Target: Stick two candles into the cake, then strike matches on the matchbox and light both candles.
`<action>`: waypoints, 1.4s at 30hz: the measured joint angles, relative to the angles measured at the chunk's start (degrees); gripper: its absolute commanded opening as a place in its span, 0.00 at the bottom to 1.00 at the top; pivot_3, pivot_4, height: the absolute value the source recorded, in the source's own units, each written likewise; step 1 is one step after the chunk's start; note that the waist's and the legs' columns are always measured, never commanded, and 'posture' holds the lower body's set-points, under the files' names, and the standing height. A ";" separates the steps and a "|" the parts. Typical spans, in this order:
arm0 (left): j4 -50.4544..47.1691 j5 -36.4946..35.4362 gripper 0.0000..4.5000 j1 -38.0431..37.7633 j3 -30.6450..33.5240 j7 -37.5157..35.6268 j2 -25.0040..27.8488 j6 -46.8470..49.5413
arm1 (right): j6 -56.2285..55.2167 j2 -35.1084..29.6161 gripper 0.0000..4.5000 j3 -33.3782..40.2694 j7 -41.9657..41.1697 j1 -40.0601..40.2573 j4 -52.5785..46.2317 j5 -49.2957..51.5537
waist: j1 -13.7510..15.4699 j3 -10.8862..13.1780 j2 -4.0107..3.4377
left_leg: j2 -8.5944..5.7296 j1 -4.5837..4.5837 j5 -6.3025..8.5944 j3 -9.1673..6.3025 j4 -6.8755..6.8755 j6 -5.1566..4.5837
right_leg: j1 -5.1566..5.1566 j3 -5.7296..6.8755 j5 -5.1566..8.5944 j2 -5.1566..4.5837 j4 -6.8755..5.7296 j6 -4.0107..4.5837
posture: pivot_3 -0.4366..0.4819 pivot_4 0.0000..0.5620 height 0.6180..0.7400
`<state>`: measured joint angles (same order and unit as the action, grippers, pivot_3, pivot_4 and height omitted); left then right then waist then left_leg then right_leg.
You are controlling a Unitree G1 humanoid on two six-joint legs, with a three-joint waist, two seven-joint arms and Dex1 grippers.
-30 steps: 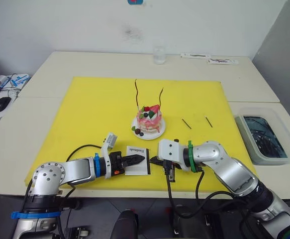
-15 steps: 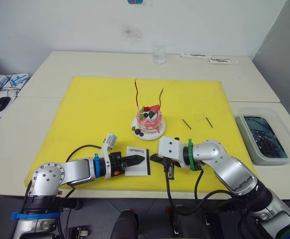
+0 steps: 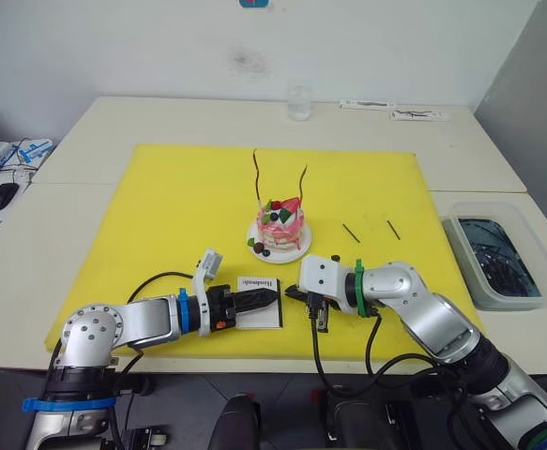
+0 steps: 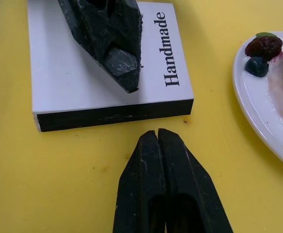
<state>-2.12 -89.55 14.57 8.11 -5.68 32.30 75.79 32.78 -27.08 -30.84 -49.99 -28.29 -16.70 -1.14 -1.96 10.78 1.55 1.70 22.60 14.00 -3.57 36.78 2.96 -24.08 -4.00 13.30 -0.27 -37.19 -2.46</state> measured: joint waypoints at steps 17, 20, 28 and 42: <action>1.74 -1.98 0.58 0.21 0.14 0.94 -0.02 0.11 | -3.60 1.67 0.00 -1.90 -0.79 -0.95 2.29 -2.70 | -0.05 0.00 0.00 | 0.00 -0.01 0.00 -0.01 0.00 0.00 | 0.00 0.00 -0.01 0.00 -0.01 -0.02 | 0.48 0.27 1.00; 1.72 -2.03 0.58 0.21 0.14 1.06 -0.02 0.10 | -3.61 1.68 0.00 -1.90 -0.86 -0.95 2.29 -2.78 | -0.04 0.00 0.00 | 0.00 -0.01 0.00 -0.01 0.00 0.00 | 0.00 0.00 -0.01 0.00 -0.01 -0.01 | 0.48 0.27 1.00; 1.80 -1.65 0.29 -0.08 0.14 1.83 -0.08 -0.23 | -3.61 1.61 0.00 -1.89 -1.20 -0.95 2.26 -2.79 | -0.05 0.00 0.00 | 0.00 0.00 0.00 -0.01 0.00 0.00 | 0.00 0.00 -0.01 0.00 0.00 -0.01 | 0.48 0.27 1.00; 1.04 -1.71 0.01 -0.51 0.44 1.54 0.02 -0.20 | -0.41 -0.46 0.00 1.77 -1.14 -0.18 -3.65 -1.45 | -0.03 0.00 -0.01 | 0.00 0.00 0.00 -0.01 -0.05 0.00 | -0.03 0.00 -0.01 0.01 0.00 -0.01 | 0.48 0.27 1.00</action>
<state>-1.08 -91.26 14.05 8.55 -4.14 32.32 75.60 32.37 -27.54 -29.08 -51.13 -28.47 -20.35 -2.59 -1.99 10.77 1.54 1.71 22.61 14.00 -3.58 36.73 2.96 -24.12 -4.00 13.29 -0.27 -37.20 -2.47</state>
